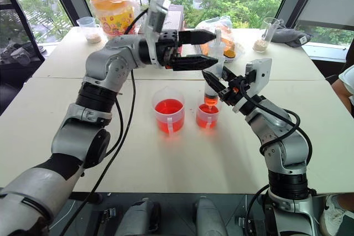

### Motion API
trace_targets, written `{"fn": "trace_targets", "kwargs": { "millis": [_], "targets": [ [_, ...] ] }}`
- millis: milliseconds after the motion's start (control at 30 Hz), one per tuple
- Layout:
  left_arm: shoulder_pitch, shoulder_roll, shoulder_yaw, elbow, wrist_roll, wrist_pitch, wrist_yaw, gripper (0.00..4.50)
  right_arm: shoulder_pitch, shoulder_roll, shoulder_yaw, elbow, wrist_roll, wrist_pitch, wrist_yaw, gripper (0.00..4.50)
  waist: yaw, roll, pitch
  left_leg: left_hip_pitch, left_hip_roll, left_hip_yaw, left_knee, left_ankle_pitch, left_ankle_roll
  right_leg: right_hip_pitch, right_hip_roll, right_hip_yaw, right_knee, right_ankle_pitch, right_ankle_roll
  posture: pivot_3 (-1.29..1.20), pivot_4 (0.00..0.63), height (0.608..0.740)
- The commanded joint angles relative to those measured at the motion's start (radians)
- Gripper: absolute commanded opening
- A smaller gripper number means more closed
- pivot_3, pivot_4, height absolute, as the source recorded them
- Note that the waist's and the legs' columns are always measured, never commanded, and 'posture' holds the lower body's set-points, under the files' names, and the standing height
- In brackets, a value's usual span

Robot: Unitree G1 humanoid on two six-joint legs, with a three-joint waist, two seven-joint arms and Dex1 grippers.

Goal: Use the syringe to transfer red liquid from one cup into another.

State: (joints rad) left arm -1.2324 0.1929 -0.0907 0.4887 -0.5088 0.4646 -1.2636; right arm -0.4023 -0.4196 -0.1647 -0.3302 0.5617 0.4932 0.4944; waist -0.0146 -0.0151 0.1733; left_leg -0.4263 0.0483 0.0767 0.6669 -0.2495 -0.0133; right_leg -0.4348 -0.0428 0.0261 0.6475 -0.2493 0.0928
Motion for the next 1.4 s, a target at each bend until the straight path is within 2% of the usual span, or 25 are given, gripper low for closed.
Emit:
{"fn": "trace_targets", "kwargs": {
  "millis": [33, 100, 300, 833, 1400],
  "targets": [
    [-0.048, -0.024, 0.005, 0.017, 0.011, -0.019, -0.008, 3.94, -0.016, -0.004, -0.006, -0.051, 0.005, -0.019, -0.001, 1.40, 0.000, 0.000, 0.000, 0.000, 0.000, 0.000, 0.000, 0.000, 0.000, 0.000, 0.000, 0.000, 0.000, 0.000, 0.000, 0.00, 0.150, 0.740],
    [-0.060, -0.040, 0.008, 0.041, 0.016, -0.028, -0.006, 3.16, -0.018, -0.005, -0.005, -0.056, 0.007, -0.015, -0.004, 1.40, 0.001, 0.000, 0.000, 0.000, 0.000, 0.000, 0.000, 0.000, 0.000, 0.000, 0.000, 0.000, 0.000, 0.000, 0.000, 0.00, 0.150, 0.740],
    [-0.071, -0.072, 0.020, 0.083, 0.037, -0.051, -0.005, 0.11, -0.019, -0.012, -0.002, -0.081, 0.013, 0.004, -0.006, 1.40, 0.001, 0.000, 0.000, 0.000, 0.000, 0.000, 0.000, 0.000, 0.000, 0.000, 0.000, 0.000, 0.000, 0.000, 0.000, 0.00, 0.150, 0.740],
    [0.011, -0.070, -0.028, 0.108, 0.130, -0.072, -0.040, 0.04, -0.105, -0.090, -0.074, -0.208, 0.124, 0.135, -0.057, 1.40, 0.001, 0.000, 0.000, 0.000, 0.000, 0.000, 0.000, 0.000, 0.000, 0.000, 0.000, 0.000, 0.000, 0.000, 0.000, 0.00, 0.150, 0.740],
    [0.097, -0.062, -0.051, 0.061, 0.143, -0.029, -0.025, 0.04, -0.152, -0.124, -0.102, -0.211, 0.194, 0.173, -0.089, 1.40, 0.002, 0.000, 0.000, 0.000, 0.000, 0.000, 0.000, 0.000, 0.000, 0.000, 0.000, 0.000, 0.000, 0.000, 0.000, 0.00, 0.150, 0.740]
  ]
}}
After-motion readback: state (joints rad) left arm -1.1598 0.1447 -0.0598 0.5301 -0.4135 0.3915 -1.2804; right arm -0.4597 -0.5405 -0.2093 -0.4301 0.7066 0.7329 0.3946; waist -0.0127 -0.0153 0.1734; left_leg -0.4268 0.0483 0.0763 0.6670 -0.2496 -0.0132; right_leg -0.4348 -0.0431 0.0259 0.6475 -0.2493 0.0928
